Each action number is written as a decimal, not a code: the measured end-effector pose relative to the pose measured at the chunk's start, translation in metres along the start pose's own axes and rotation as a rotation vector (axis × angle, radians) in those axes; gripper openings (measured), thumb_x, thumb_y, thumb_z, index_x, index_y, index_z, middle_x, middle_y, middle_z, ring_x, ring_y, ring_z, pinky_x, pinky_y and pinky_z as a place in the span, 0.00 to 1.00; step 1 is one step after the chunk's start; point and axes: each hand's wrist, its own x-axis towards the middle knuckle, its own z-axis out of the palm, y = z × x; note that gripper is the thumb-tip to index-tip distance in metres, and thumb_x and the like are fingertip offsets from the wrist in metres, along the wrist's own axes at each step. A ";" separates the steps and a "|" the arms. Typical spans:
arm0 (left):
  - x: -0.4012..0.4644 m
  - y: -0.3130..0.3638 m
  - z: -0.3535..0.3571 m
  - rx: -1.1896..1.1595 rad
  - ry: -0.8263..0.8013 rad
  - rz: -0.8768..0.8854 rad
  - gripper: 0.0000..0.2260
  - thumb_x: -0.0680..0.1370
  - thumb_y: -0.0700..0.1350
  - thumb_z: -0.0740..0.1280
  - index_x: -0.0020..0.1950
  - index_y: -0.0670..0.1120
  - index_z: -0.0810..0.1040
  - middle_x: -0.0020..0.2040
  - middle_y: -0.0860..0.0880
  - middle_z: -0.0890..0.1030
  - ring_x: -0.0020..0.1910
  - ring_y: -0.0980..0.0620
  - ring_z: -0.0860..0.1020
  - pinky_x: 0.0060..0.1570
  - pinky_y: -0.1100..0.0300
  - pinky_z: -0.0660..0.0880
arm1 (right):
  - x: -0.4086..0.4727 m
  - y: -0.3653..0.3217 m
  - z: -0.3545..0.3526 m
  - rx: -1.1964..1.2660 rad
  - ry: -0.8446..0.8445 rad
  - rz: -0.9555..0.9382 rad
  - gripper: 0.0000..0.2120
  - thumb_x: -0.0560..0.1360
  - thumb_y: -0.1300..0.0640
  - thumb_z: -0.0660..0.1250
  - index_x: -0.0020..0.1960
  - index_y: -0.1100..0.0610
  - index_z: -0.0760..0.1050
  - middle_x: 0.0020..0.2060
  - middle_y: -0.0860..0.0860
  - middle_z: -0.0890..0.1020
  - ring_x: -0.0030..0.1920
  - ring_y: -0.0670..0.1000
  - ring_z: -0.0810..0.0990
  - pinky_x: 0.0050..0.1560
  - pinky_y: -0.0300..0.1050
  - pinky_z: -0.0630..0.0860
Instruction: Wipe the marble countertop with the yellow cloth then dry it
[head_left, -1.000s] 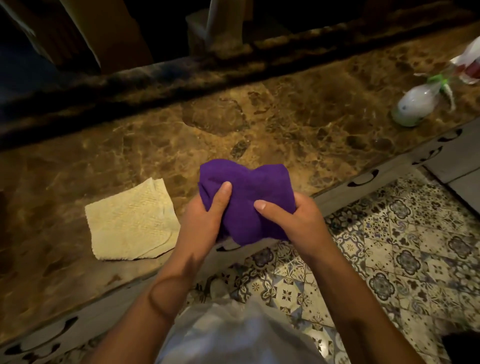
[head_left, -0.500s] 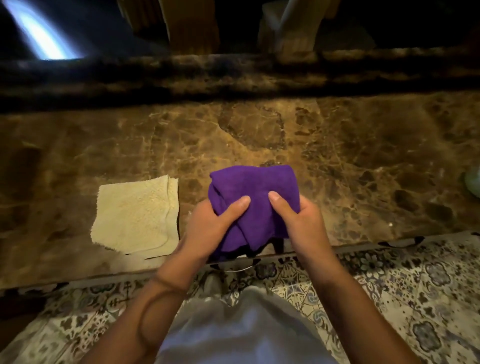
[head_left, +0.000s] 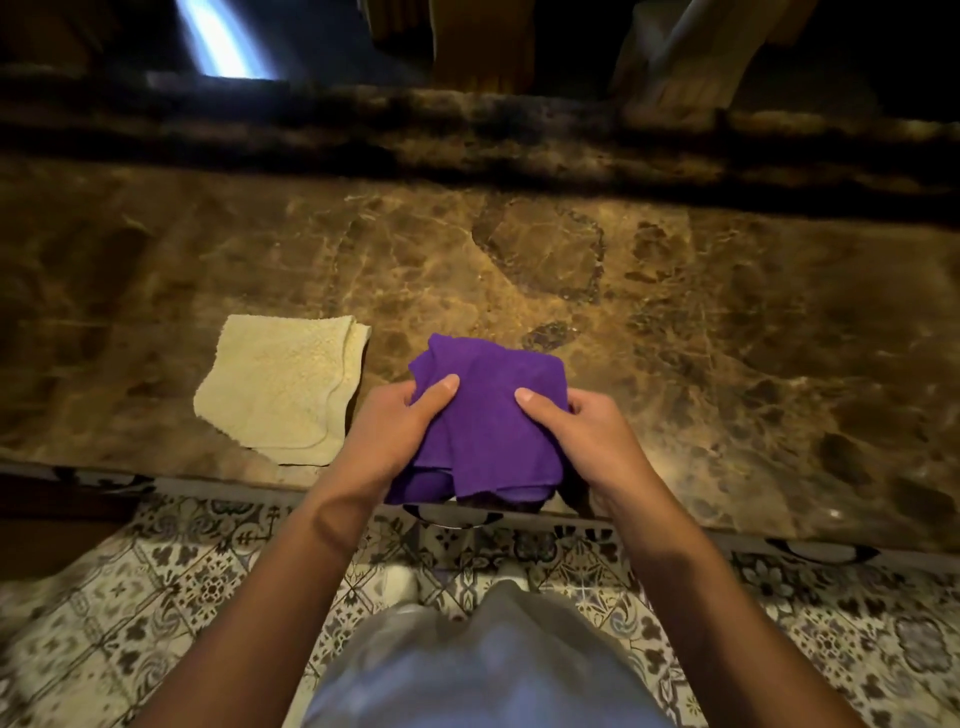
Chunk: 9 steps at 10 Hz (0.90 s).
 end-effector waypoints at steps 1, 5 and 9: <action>0.004 -0.005 -0.004 0.076 0.056 0.066 0.12 0.77 0.53 0.75 0.46 0.43 0.87 0.43 0.45 0.89 0.43 0.50 0.86 0.49 0.46 0.80 | 0.009 -0.003 0.002 -0.221 0.088 -0.036 0.12 0.73 0.50 0.78 0.44 0.59 0.86 0.40 0.53 0.89 0.41 0.52 0.87 0.39 0.51 0.80; 0.007 -0.014 -0.020 0.590 0.178 0.250 0.21 0.78 0.58 0.72 0.41 0.39 0.82 0.36 0.41 0.82 0.37 0.42 0.79 0.36 0.56 0.69 | 0.004 -0.007 0.015 -1.042 0.387 -0.155 0.23 0.73 0.29 0.65 0.48 0.47 0.85 0.39 0.48 0.86 0.44 0.55 0.84 0.36 0.45 0.71; -0.093 -0.066 -0.091 0.654 -0.032 0.182 0.11 0.79 0.63 0.64 0.47 0.59 0.80 0.37 0.52 0.85 0.37 0.55 0.84 0.42 0.55 0.84 | -0.105 0.013 0.031 -0.656 -0.135 -0.251 0.18 0.75 0.40 0.68 0.38 0.54 0.76 0.28 0.46 0.75 0.30 0.40 0.72 0.34 0.39 0.69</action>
